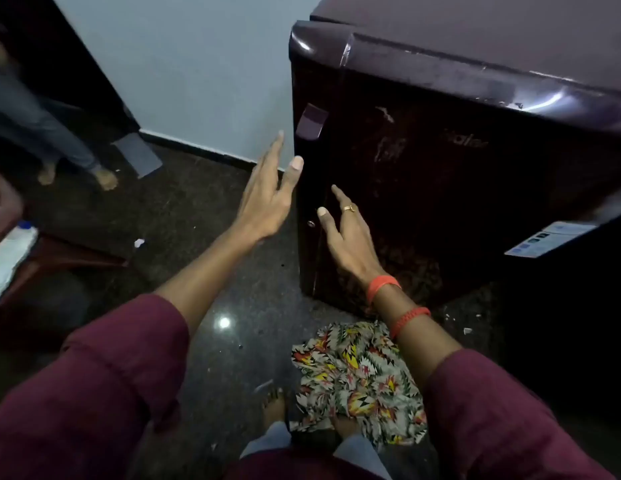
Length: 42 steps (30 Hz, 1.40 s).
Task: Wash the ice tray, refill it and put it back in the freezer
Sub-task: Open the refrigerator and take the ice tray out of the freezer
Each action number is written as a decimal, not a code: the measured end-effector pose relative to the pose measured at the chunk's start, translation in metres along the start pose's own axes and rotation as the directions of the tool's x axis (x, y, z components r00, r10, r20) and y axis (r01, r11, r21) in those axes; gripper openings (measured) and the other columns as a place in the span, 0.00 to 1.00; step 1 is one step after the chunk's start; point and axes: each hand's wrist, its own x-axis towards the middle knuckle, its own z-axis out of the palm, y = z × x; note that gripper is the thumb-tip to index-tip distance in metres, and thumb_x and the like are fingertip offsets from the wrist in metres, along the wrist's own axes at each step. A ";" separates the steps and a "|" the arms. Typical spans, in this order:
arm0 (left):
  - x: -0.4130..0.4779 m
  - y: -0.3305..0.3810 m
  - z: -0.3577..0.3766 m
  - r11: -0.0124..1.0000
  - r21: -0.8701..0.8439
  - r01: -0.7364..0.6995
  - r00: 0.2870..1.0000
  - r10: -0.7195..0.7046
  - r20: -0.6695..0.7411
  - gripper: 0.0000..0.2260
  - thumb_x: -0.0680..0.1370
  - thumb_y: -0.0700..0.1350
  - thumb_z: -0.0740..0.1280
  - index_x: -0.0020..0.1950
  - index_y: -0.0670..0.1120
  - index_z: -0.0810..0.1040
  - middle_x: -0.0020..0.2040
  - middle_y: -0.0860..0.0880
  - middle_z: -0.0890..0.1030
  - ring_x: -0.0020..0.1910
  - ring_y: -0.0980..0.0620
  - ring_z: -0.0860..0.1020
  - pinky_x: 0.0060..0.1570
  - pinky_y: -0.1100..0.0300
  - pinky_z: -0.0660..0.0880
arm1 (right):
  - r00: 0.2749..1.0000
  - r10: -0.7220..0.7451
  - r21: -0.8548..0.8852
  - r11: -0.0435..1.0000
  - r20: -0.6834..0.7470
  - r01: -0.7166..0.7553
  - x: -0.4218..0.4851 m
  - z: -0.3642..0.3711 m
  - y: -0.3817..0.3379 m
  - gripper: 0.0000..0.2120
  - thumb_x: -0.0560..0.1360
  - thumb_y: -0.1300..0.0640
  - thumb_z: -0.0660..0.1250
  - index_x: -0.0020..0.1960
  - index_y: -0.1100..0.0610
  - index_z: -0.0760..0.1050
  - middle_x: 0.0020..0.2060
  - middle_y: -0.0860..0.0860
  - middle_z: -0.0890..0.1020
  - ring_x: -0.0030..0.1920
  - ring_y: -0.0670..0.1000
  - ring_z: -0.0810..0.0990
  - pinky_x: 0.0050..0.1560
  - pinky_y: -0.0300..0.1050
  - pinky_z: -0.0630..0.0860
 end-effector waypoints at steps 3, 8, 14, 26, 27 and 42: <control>0.022 0.008 -0.004 0.993 -0.114 0.032 0.999 -0.034 -0.018 0.29 0.86 0.57 0.54 0.84 0.47 0.53 0.84 0.48 0.57 0.82 0.52 0.57 0.78 0.58 0.56 | 0.999 0.012 0.013 1.000 -0.031 -0.012 0.011 0.004 -0.007 0.29 0.82 0.44 0.59 0.80 0.51 0.56 0.77 0.54 0.65 0.76 0.51 0.64 0.76 0.48 0.62; 0.056 0.019 -0.010 0.981 -0.188 0.051 0.998 -0.057 -0.031 0.28 0.87 0.56 0.53 0.84 0.46 0.54 0.84 0.48 0.58 0.80 0.55 0.59 0.64 0.79 0.57 | 0.999 0.024 0.028 0.999 -0.036 -0.023 0.029 0.012 -0.020 0.30 0.81 0.43 0.60 0.80 0.51 0.57 0.76 0.54 0.67 0.75 0.51 0.66 0.75 0.49 0.64; 0.086 0.034 -0.018 0.971 -0.237 -0.012 0.999 0.002 -0.043 0.26 0.87 0.55 0.52 0.83 0.46 0.58 0.81 0.49 0.63 0.78 0.55 0.64 0.77 0.56 0.63 | 0.994 0.088 0.110 0.991 -0.066 -0.080 0.042 0.019 -0.029 0.27 0.81 0.46 0.63 0.77 0.50 0.62 0.71 0.54 0.74 0.71 0.52 0.72 0.71 0.49 0.70; 0.108 0.043 -0.025 0.917 -0.400 0.012 1.000 -0.017 -0.009 0.22 0.87 0.54 0.55 0.79 0.47 0.63 0.73 0.51 0.72 0.73 0.55 0.69 0.73 0.57 0.66 | 0.974 0.211 0.158 0.968 -0.079 -0.197 0.051 0.036 -0.041 0.36 0.77 0.50 0.69 0.80 0.52 0.56 0.75 0.54 0.68 0.74 0.54 0.67 0.74 0.52 0.67; 0.108 0.042 -0.025 0.913 -0.409 0.014 1.000 -0.021 -0.012 0.21 0.87 0.54 0.56 0.77 0.46 0.64 0.70 0.52 0.73 0.70 0.56 0.70 0.71 0.57 0.67 | 0.974 0.213 0.150 0.968 -0.079 -0.199 0.051 0.037 -0.042 0.36 0.77 0.50 0.69 0.80 0.52 0.56 0.76 0.54 0.67 0.75 0.54 0.67 0.75 0.51 0.65; 0.108 0.034 -0.037 0.906 -0.422 0.006 1.000 -0.004 0.004 0.15 0.86 0.56 0.55 0.61 0.45 0.68 0.56 0.52 0.76 0.52 0.60 0.75 0.50 0.69 0.72 | 0.963 0.163 0.005 0.986 -0.215 -0.166 0.009 0.043 -0.049 0.22 0.80 0.46 0.65 0.70 0.52 0.68 0.65 0.49 0.78 0.66 0.52 0.75 0.63 0.49 0.72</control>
